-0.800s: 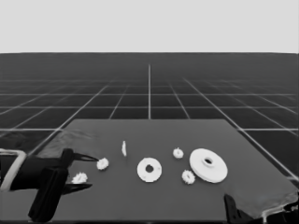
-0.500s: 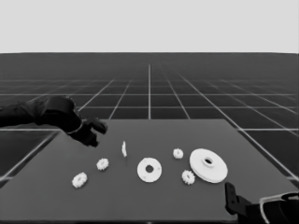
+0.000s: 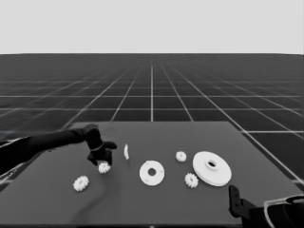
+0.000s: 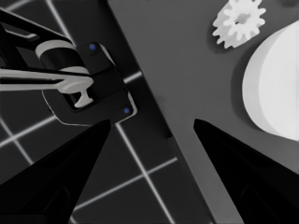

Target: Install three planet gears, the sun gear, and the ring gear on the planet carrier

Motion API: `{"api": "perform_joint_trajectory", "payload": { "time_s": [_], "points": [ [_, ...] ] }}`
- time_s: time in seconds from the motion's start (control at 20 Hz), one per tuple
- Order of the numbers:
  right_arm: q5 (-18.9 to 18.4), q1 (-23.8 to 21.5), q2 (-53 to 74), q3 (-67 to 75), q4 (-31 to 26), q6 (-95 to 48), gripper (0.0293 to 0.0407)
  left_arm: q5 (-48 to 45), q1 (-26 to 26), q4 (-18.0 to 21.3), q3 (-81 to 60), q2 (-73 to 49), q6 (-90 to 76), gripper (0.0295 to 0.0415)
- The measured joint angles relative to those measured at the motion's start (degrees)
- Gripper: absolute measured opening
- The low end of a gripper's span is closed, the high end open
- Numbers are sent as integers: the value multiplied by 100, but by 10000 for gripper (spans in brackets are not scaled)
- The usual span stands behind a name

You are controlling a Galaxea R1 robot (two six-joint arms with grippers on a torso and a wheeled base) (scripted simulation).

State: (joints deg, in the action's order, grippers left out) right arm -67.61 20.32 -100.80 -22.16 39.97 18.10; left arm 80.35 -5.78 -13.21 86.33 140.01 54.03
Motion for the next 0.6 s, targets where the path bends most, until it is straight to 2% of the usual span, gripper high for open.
{"api": "perform_joint_trajectory", "payload": {
  "time_s": [0.15, 0.35, 0.45, 0.6],
  "points": [
    [0, 0, 0, 0, 0, 0, 385, -267, -358, -211, 465, 205, -177, 385],
    [0, 0, 0, 0, 0, 0, 385, -294, -385, -215, 545, 236, -221, 385],
    [0, 0, 0, 0, 0, 0, 385, -315, -391, -233, 571, 246, -228, 314],
    [0, 0, 0, 0, 0, 0, 385, -325, -401, -241, 584, 251, -232, 312]
  ]
}}
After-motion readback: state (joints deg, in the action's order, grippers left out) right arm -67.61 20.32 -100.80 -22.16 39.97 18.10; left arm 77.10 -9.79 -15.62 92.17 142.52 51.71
